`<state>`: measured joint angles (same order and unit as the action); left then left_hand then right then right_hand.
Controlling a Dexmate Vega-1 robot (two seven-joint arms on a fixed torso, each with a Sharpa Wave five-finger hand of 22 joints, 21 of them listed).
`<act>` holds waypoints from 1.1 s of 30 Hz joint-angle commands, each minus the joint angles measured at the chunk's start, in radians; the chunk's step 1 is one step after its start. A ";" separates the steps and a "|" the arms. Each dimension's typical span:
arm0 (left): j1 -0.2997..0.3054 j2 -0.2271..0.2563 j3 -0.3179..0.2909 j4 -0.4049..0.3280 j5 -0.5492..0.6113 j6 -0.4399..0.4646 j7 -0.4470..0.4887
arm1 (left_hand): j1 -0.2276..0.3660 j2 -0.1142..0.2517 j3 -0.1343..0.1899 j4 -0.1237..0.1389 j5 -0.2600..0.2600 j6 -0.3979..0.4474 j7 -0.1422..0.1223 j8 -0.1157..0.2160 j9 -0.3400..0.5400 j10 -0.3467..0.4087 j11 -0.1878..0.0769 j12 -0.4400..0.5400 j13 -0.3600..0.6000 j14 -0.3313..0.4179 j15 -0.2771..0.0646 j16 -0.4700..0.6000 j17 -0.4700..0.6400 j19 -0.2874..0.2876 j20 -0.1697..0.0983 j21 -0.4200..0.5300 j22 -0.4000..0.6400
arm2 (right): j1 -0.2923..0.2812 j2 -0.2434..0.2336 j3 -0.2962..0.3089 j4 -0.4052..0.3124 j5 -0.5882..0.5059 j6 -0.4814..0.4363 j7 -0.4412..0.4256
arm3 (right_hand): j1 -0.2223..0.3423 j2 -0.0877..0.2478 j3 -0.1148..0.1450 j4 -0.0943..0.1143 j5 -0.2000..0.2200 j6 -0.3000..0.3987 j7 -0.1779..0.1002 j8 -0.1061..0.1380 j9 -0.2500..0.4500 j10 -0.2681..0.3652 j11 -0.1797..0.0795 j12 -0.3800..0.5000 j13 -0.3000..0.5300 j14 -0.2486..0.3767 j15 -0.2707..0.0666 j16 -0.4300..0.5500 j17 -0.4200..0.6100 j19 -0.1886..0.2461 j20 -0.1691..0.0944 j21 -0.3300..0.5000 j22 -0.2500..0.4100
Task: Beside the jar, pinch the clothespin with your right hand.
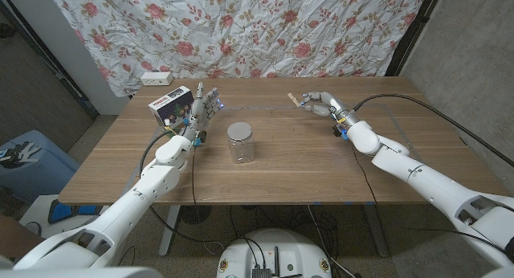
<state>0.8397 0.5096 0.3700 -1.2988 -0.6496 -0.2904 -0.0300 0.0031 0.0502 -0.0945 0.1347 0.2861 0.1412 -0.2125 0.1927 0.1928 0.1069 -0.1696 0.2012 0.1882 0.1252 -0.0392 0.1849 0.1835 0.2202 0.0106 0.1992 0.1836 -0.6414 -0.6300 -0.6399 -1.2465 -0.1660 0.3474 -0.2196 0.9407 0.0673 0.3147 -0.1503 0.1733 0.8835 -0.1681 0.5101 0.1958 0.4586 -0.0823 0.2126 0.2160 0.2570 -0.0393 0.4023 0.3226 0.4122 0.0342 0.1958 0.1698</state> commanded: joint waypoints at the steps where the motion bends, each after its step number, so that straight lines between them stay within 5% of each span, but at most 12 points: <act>1: 0.000 0.000 0.000 0.000 0.000 0.000 -0.001 | 0.001 0.011 0.000 0.006 0.004 0.001 -0.009 0.006 0.005 0.002 -0.006 0.006 0.002 0.009 -0.007 0.005 0.004 0.007 -0.001 0.007 0.002 | 0.008 -0.006 -0.009 -0.001 -0.028 0.005 -0.002 | 0.002 0.004 -0.003 0.001 0.003 -0.002 -0.003 0.000 0.002 -0.004 0.002 0.000 0.004 -0.004 -0.044 0.000 0.003 0.002 0.008 -0.003 0.002; 33: 0.000 0.000 0.000 0.000 0.000 0.000 0.000 | 0.001 0.011 0.000 0.006 0.004 0.000 -0.009 0.006 0.005 0.003 -0.007 0.006 0.002 0.009 -0.007 0.005 0.004 0.006 -0.001 0.007 0.002 | 0.136 -0.011 -0.139 0.127 -0.367 0.156 -0.161 | 0.016 0.010 -0.005 -0.008 0.004 0.008 -0.018 -0.003 0.003 0.005 -0.007 0.005 0.004 0.002 -0.059 0.004 0.007 0.012 -0.003 0.001 0.002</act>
<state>0.8396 0.5096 0.3701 -1.2987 -0.6501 -0.2904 -0.0306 0.0031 0.0502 -0.0945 0.1347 0.2861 0.1412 -0.2125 0.1927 0.1928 0.1069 -0.1696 0.2013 0.1881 0.1252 -0.0392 0.1849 0.1835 0.2202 0.0106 0.1992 0.1836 -0.5563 -0.6415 -0.7275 -1.1645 -0.4203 0.4697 -0.3373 0.9463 0.0728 0.3119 -0.1532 0.1732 0.8877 -0.1829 0.5088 0.1981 0.4589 -0.0822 0.2127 0.2160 0.2572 -0.0392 0.4024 0.3276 0.4160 0.0303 0.1964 0.1697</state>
